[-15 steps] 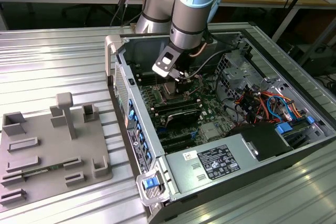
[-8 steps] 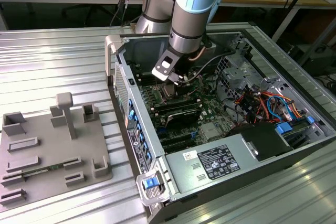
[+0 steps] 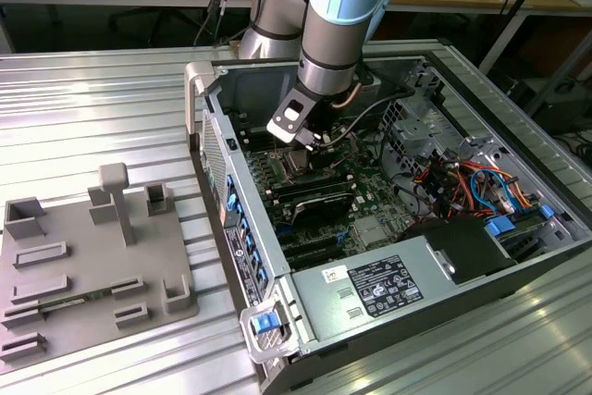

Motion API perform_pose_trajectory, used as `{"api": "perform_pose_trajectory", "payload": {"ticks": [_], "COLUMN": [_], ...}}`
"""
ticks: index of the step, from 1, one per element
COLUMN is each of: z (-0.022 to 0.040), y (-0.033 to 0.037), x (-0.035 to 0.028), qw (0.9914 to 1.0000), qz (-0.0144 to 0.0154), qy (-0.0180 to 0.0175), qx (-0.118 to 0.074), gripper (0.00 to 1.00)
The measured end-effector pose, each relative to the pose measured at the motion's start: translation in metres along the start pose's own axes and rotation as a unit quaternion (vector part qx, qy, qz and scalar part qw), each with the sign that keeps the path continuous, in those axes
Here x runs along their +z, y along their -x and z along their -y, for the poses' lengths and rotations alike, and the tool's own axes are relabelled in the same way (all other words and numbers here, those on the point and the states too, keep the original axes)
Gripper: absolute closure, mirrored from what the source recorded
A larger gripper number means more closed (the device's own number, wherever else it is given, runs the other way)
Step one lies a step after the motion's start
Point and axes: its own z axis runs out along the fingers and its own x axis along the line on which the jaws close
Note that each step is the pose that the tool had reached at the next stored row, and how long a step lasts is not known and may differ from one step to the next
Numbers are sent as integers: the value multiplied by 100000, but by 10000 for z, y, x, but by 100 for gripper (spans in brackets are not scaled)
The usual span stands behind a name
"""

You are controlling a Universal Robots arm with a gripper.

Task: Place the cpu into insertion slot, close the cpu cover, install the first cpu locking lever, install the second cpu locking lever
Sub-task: 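Place the cpu into insertion slot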

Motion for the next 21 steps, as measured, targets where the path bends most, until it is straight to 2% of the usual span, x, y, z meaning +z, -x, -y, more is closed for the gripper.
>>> {"api": "perform_pose_trajectory", "payload": {"ticks": [2, 4, 5, 8, 21], "z": [0, 0, -1, -1, -2], "y": [-1, -3, -4, -4, -5], "x": [-3, -4, -6, -6, -6], "qw": [100000, 100000, 99999, 99999, 99997], "qz": [55, 248, 443, 542, 595], "qy": [4, 0, 1, -2, -56], "qx": [2, -11, -36, -44, 443], "gripper": [45, 45, 45, 45, 45]}}
